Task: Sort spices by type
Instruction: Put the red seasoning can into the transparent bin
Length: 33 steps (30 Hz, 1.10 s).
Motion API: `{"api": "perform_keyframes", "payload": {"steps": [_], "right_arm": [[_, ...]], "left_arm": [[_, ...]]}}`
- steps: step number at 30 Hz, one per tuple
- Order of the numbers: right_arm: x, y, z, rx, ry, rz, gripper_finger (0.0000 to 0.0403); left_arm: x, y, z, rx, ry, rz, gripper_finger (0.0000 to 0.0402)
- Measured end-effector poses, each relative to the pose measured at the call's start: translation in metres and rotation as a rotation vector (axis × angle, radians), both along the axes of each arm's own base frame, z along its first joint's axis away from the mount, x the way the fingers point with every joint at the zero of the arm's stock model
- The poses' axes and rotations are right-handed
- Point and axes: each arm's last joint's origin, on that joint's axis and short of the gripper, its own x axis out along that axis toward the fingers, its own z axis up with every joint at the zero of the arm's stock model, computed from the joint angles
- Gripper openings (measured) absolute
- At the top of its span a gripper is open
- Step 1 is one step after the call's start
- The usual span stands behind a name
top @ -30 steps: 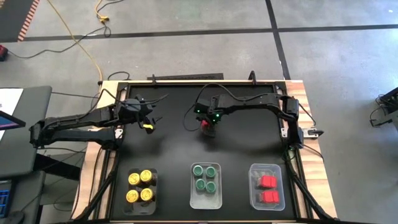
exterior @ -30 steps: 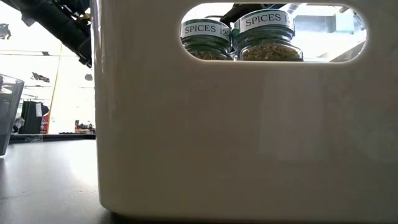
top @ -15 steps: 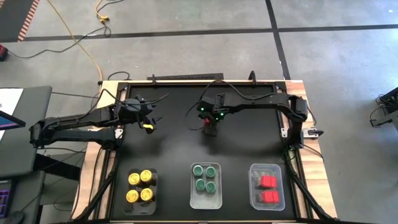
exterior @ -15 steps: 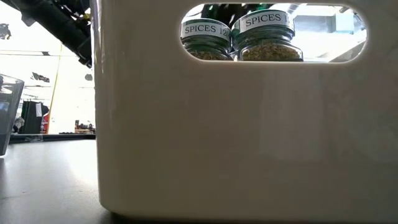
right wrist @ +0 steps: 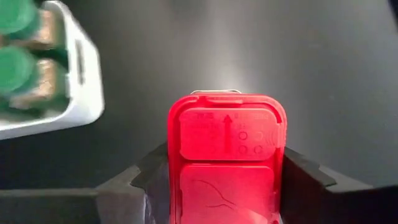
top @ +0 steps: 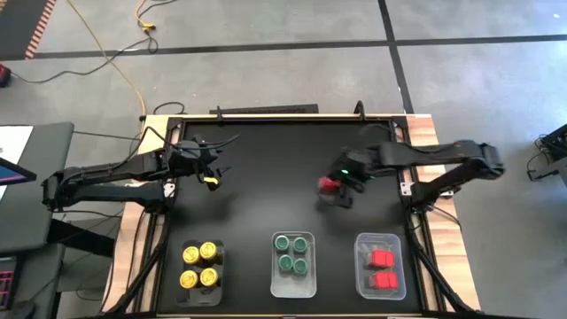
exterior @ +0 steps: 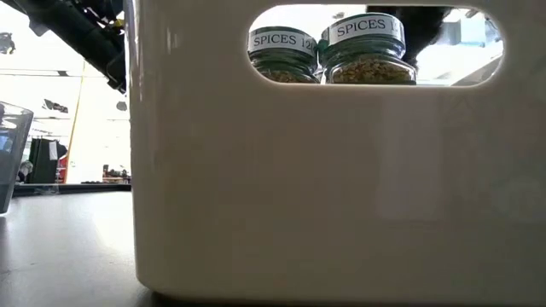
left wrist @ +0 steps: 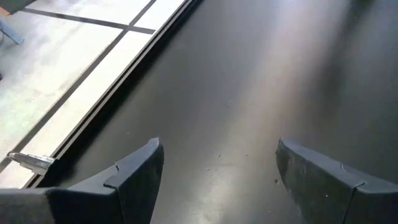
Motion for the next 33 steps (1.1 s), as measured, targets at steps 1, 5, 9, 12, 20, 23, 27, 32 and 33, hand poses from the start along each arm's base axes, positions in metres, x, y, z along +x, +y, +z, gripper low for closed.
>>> {"api": "perform_keyframes", "payload": {"steps": [1,5,9,12,20,23,27,32,33], "right_arm": [[-0.009,0.005,0.003,0.000,-0.018,-0.004,0.0237],[-0.042,0.025,0.017,0.002,-0.023,-0.007,0.0237],[-0.069,0.042,0.023,0.015,0.026,0.018,0.0237],[-0.085,0.055,0.022,0.036,0.090,0.027,0.0237],[-0.111,0.092,0.020,0.070,0.162,0.120,0.0237],[-0.118,0.103,0.019,0.085,0.162,0.137,0.0237],[-0.129,0.116,0.018,0.085,0.164,0.137,0.0237],[-0.136,0.132,0.013,0.047,0.168,0.161,0.0237],[-0.136,0.135,0.012,0.038,0.176,0.172,0.0237]], "left_arm": [[0.000,0.000,0.000,0.000,0.000,0.000,0.0295],[0.000,0.000,0.000,0.000,0.000,0.000,0.0295],[0.000,0.000,-0.001,-0.002,0.007,0.000,0.0295],[0.000,0.000,-0.001,-0.002,0.007,0.000,0.0295],[0.000,0.000,-0.001,-0.002,0.007,0.000,0.0295],[0.000,0.000,-0.001,-0.002,0.007,0.000,0.0295],[0.000,0.000,-0.001,-0.002,0.007,0.000,0.0295],[0.000,0.000,-0.001,-0.002,0.008,0.000,0.0295],[0.000,0.000,-0.001,-0.002,0.008,0.000,0.0295]]}}
